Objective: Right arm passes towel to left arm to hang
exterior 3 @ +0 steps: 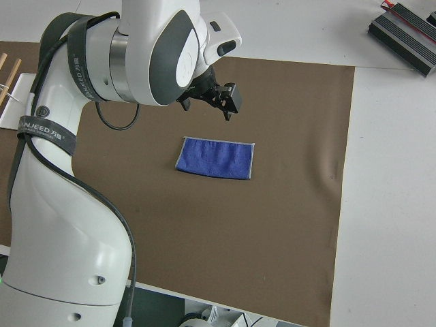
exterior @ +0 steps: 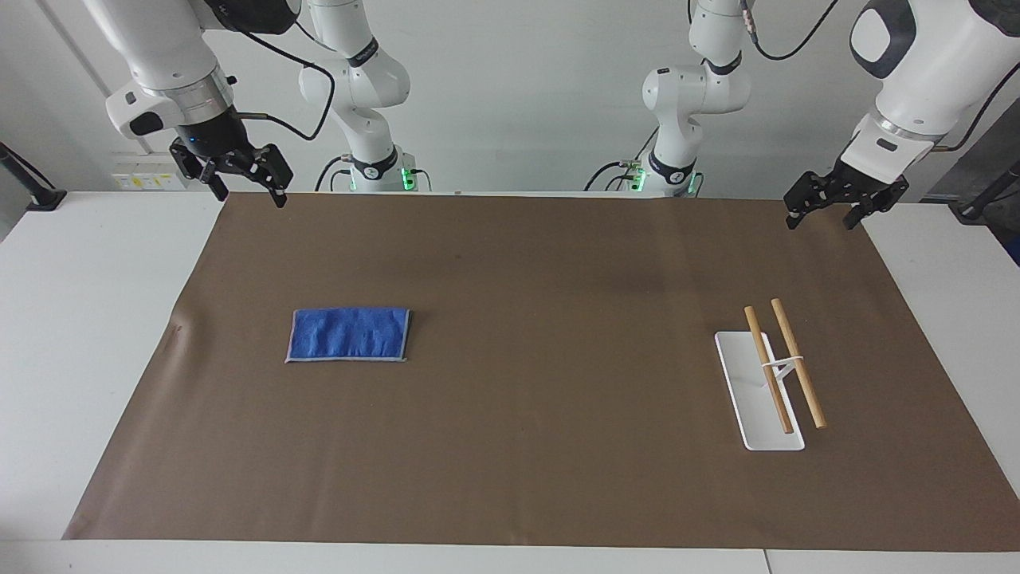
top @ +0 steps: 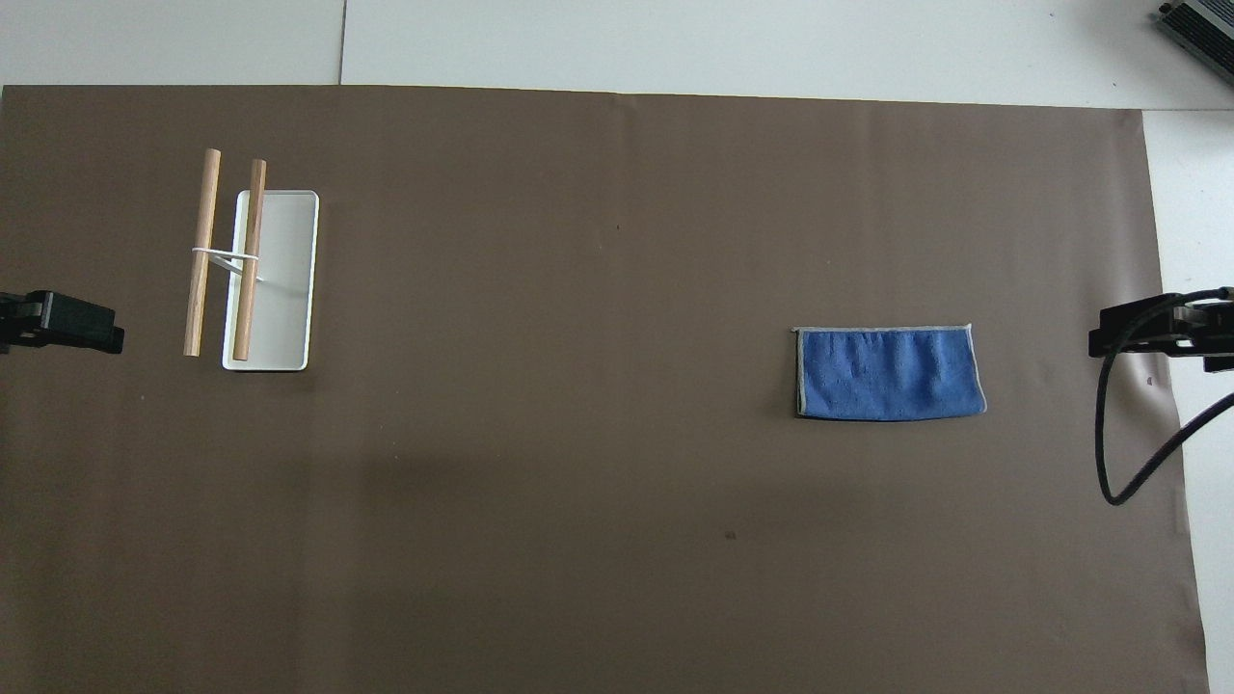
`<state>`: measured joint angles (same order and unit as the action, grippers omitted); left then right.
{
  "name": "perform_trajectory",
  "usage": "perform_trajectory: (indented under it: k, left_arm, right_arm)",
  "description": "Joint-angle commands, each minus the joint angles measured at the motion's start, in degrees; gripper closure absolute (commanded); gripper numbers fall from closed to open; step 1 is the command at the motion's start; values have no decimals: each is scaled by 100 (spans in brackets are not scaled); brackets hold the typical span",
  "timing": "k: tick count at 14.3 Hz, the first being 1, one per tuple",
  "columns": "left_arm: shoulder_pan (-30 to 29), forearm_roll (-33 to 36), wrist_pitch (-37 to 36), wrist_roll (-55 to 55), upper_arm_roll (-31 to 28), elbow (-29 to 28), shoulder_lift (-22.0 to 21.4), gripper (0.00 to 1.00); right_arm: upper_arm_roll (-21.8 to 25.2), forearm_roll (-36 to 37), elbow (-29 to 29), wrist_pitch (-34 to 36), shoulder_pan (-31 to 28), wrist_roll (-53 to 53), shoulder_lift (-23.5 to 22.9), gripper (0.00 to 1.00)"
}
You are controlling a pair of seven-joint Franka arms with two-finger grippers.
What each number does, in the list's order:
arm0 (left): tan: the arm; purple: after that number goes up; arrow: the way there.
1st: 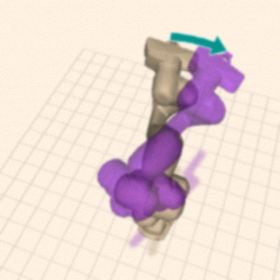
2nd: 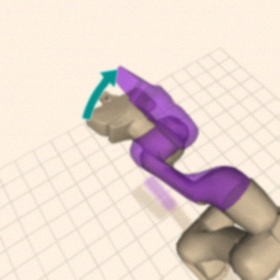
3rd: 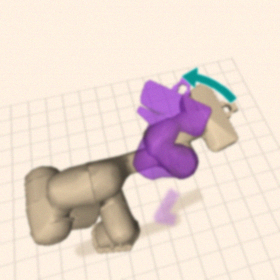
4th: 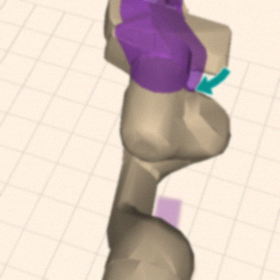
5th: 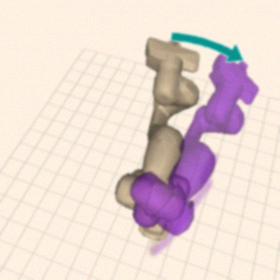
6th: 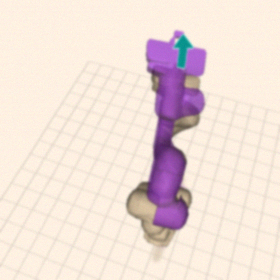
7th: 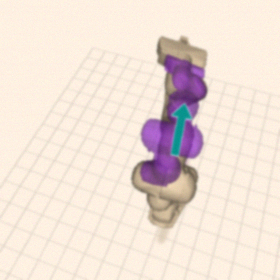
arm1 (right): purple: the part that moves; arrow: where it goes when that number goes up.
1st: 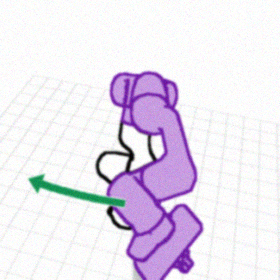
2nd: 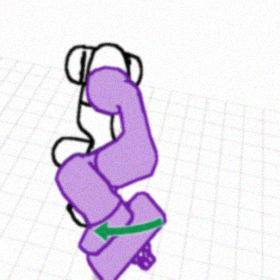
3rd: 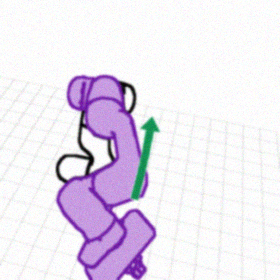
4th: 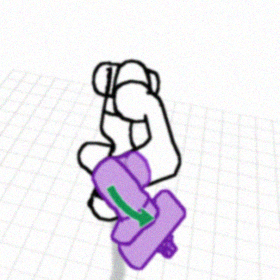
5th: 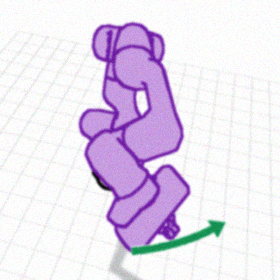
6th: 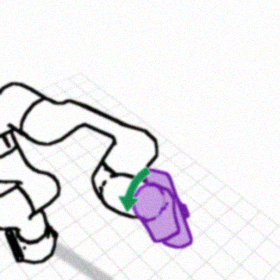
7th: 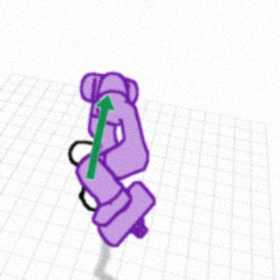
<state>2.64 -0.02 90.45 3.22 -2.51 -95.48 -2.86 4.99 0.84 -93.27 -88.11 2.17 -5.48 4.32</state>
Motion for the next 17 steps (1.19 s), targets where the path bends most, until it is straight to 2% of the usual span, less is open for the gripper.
perform_trajectory:
  k: [1,11,13,15,17]
  left_arm:
    - [8,81,-19,38,-13,-59,-84,0]
    - [8,81,-19,38,-13,-59,-84,0]
    - [8,81,-19,38,-13,-59,-84,0]
    - [8,81,-19,38,-13,-59,-84,0]
    - [8,81,-19,38,-13,-59,-84,0]
  right_arm:
    - [2,-101,-217,-110,-15,-50,165,0]
    - [-7,-75,-331,-162,-6,-68,183,0]
    - [-16,-75,-803,-678,-6,-59,340,0]
    - [-68,-75,-1716,-1608,3,-24,647,0]
    - [-191,-75,-2036,-1945,3,-15,588,0]
